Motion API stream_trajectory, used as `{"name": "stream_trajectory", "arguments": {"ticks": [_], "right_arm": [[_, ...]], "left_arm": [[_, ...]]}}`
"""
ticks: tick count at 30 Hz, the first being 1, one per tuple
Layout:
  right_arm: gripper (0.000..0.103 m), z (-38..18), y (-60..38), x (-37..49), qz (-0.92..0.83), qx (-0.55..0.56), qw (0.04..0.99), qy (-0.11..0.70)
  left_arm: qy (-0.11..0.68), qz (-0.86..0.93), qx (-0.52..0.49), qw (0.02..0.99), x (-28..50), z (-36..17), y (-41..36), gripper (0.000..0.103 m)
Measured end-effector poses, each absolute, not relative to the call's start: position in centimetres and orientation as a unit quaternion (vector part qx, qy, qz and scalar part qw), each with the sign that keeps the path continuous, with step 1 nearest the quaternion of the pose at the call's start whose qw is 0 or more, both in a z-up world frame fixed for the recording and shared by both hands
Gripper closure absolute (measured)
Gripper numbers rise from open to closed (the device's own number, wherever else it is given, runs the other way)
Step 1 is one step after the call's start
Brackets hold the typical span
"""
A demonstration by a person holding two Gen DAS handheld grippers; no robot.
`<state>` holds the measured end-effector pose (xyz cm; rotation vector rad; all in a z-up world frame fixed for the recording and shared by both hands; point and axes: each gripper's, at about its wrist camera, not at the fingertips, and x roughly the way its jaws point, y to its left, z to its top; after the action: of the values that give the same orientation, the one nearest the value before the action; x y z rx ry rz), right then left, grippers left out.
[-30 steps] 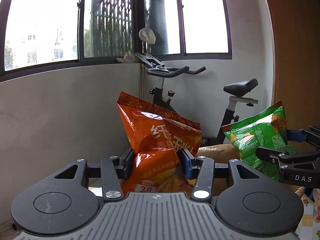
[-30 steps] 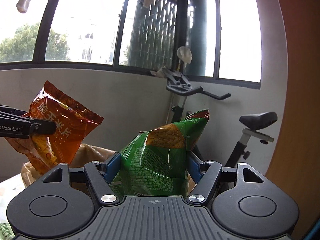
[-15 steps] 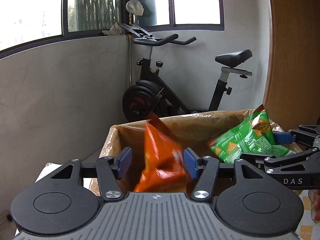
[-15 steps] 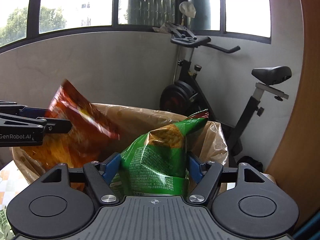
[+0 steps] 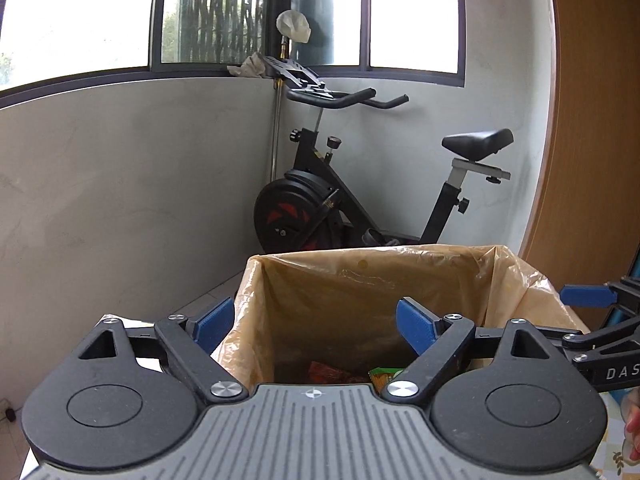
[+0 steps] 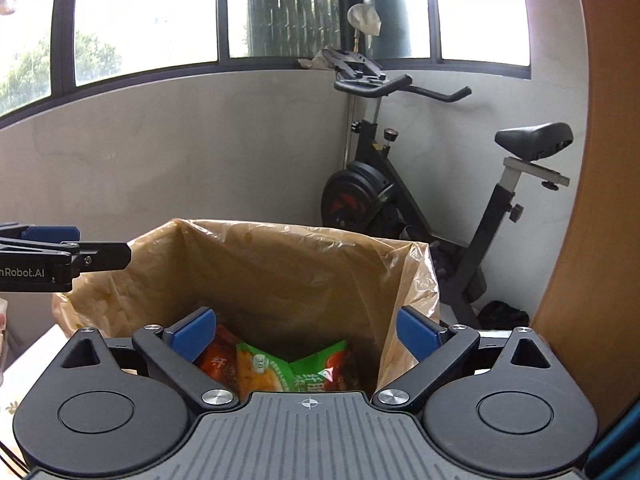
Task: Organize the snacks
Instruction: 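Withdraw both tools from the box back toward the snack pile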
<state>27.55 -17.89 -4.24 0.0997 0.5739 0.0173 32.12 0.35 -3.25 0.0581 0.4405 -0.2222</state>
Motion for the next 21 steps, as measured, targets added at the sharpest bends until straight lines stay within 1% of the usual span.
{"name": "stream_trajectory", "arguments": {"ticks": [1, 2, 9, 17, 21], "right_arm": [[0.001, -4.1, -18.0, 27.2, 0.007, 0.058, 0.957, 0.284], [0.000, -3.9, -18.2, 26.8, 0.006, 0.068, 0.957, 0.282], [0.000, -3.2, -18.9, 24.0, 0.012, 0.100, 0.956, 0.274], [0.000, -3.6, -17.9, 21.2, 0.003, 0.067, 0.962, 0.266], [0.000, -3.9, -17.7, 19.9, 0.020, 0.082, 0.960, 0.268]], "left_arm": [[0.217, -0.112, 0.023, 0.969, 31.9, -3.0, 0.5, 0.013], [0.217, -0.116, 0.019, 0.969, 31.5, -2.9, 0.8, 0.013], [0.212, -0.128, 0.011, 0.969, 28.6, -2.5, 2.3, 0.010], [0.208, -0.123, -0.015, 0.970, 25.6, -2.0, 5.5, 0.010], [0.204, -0.109, -0.017, 0.973, 24.1, -1.8, 7.1, 0.010]]}}
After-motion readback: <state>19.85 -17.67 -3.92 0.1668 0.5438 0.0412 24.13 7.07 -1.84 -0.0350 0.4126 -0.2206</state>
